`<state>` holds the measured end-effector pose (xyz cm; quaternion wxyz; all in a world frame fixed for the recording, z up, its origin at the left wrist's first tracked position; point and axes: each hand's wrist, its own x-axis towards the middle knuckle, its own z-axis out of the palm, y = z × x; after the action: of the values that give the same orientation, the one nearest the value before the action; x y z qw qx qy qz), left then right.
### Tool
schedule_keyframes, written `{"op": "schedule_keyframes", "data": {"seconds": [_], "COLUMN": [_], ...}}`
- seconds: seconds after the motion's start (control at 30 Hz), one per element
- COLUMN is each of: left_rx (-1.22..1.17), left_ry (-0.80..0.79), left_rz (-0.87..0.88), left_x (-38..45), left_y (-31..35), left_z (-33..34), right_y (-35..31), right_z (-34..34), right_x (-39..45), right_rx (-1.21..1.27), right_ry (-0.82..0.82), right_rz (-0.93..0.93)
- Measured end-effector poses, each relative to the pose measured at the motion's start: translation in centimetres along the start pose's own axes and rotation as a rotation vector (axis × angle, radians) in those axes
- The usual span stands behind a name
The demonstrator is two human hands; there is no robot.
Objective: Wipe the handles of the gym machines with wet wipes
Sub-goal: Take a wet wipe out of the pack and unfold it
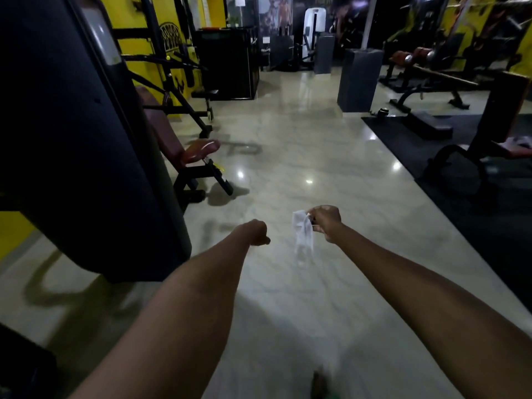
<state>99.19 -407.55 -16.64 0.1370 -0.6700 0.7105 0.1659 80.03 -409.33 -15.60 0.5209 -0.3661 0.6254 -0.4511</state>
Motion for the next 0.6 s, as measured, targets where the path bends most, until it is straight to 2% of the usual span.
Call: {"op": "schedule_keyframes", "data": {"seconds": [0.23, 0.47, 0.6], "left_rx": [-0.056, -0.362, -0.461], "left_ry": [-0.019, -0.016, 0.018], "left_rz": [-0.041, -0.146, -0.225], "left_x": [14.9, 28.3, 36.2], "left_y": [0.2, -0.4, -3.1], "left_z": [-6.8, -17.0, -19.8], "right_y": [-6.1, -14.2, -16.8], "right_z": [2.6, 6.1, 10.3], "right_x": [17.7, 33.3, 41.9], "right_rx": [-0.012, -0.027, -0.006], "right_ry": [-0.024, -0.092, -0.158], "right_rz": [-0.006, -0.039, -0.024]}}
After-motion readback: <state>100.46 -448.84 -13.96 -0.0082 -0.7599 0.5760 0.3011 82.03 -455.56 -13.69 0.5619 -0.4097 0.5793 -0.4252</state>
